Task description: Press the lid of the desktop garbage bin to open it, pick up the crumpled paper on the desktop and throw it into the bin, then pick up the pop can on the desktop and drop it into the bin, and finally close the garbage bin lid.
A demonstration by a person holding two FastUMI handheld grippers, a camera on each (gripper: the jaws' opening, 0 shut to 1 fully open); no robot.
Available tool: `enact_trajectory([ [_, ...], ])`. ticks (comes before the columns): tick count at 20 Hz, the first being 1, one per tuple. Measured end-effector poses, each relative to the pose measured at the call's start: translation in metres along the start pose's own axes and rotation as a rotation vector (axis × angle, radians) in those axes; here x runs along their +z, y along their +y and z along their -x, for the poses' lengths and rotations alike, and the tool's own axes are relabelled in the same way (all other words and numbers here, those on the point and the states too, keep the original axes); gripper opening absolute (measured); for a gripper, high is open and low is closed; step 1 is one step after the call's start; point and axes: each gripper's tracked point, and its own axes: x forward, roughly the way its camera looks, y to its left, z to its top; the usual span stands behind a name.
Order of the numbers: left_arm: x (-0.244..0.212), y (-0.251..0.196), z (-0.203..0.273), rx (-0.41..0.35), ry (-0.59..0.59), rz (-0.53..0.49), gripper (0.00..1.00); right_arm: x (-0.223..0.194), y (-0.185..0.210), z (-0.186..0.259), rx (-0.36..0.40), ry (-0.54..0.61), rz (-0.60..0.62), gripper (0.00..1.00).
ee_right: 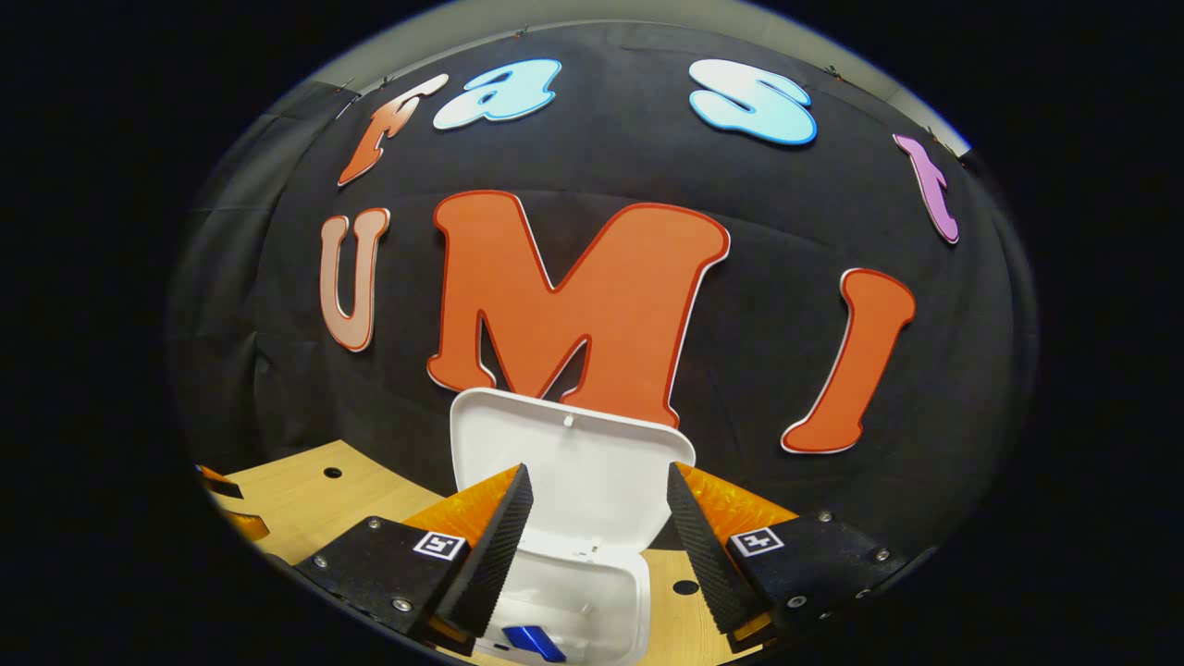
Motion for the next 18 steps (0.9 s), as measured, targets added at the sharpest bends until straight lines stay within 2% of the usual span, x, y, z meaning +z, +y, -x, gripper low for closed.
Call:
enact_trajectory([
  [2, -0.002, 0.009, 0.001, 0.014, -0.002, 0.014, 0.98, 0.014, 0.007, -0.007, 0.019, -0.017, -0.011, 0.88],
  [7, -0.013, 0.028, 0.003, 0.039, 0.015, 0.064, 0.98, 0.044, 0.008, -0.024, 0.012, -0.051, 0.040, 0.88],
  [15, -0.024, 0.062, 0.004, 0.106, 0.026, 0.109, 0.98, 0.040, 0.000, -0.058, -0.019, 0.009, 0.034, 0.88],
  [18, -0.025, 0.064, 0.003, 0.114, 0.029, 0.111, 0.98, 0.037, 0.004, -0.064, 0.003, 0.038, -0.016, 0.88],
])
